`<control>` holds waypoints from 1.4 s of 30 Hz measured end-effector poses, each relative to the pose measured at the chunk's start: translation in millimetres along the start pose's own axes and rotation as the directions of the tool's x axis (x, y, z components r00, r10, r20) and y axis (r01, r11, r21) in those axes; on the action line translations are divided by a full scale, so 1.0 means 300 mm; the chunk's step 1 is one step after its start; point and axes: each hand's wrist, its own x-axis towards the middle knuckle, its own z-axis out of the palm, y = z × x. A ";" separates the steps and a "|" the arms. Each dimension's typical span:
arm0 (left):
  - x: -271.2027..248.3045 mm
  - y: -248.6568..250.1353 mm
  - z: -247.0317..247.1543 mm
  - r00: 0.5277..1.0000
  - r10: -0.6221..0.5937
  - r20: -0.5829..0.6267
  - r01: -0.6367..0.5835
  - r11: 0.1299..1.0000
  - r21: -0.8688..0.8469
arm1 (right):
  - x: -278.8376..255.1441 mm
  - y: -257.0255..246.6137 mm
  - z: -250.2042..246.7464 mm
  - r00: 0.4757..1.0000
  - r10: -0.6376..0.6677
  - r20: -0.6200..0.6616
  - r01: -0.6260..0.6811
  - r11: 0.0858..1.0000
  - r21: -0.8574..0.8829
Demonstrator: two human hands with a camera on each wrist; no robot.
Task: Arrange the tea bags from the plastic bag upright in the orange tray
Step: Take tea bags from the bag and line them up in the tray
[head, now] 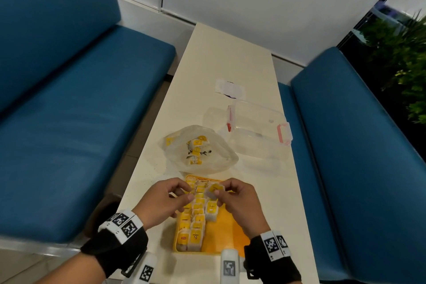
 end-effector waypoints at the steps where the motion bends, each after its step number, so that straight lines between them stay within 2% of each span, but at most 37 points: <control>1: 0.002 -0.017 -0.006 1.000 -0.021 -0.020 0.022 0.997 0.070 | 0.002 0.022 -0.018 0.999 0.043 0.009 -0.043 0.998 -0.053; 6: -0.006 -0.091 0.002 0.989 -0.149 0.004 0.140 0.937 0.321 | -0.012 0.131 -0.044 0.950 0.288 0.125 -0.241 0.924 -0.297; 10: -0.015 -0.141 0.031 0.990 -0.135 0.031 0.117 0.934 0.338 | -0.008 0.187 -0.019 0.913 0.384 0.138 -0.305 0.867 -0.393; 21: -0.038 -0.119 0.031 0.987 -0.156 0.038 0.137 0.942 0.306 | 0.076 0.276 0.046 0.904 0.426 0.029 -0.380 0.833 -0.402; 26: -0.051 -0.117 0.029 0.985 -0.173 0.011 0.161 0.936 0.312 | 0.117 0.341 0.051 0.899 0.435 0.052 -0.378 0.829 -0.412; 29: -0.064 -0.101 0.023 0.980 -0.197 0.005 0.183 0.916 0.356 | 0.071 0.239 0.043 0.918 0.393 0.052 -0.335 0.839 -0.428; 31: -0.070 -0.057 0.009 0.986 -0.152 -0.067 0.166 0.874 0.456 | 0.041 0.149 0.011 0.945 0.326 0.006 -0.301 0.877 -0.374; 34: -0.055 0.071 -0.016 0.978 0.084 -0.189 0.037 0.828 0.559 | 0.034 0.030 -0.063 0.978 0.174 -0.112 -0.200 0.934 -0.295; 37: 0.023 0.178 -0.019 0.933 0.305 -0.190 -0.122 0.766 0.631 | 0.079 -0.055 -0.107 0.986 -0.049 -0.159 -0.016 0.924 -0.382; 38: 0.064 0.196 -0.018 0.909 0.361 -0.208 -0.131 0.721 0.680 | 0.100 -0.079 -0.103 0.983 -0.091 -0.157 0.022 0.920 -0.391; 40: 0.152 0.194 -0.029 0.869 0.386 -0.309 -0.028 0.662 0.749 | 0.141 -0.116 -0.073 0.983 -0.112 -0.145 0.049 0.925 -0.378; 42: 0.218 0.179 -0.062 0.884 0.264 -0.385 0.075 0.734 0.675 | 0.184 -0.122 -0.038 0.985 -0.104 -0.141 0.050 0.938 -0.343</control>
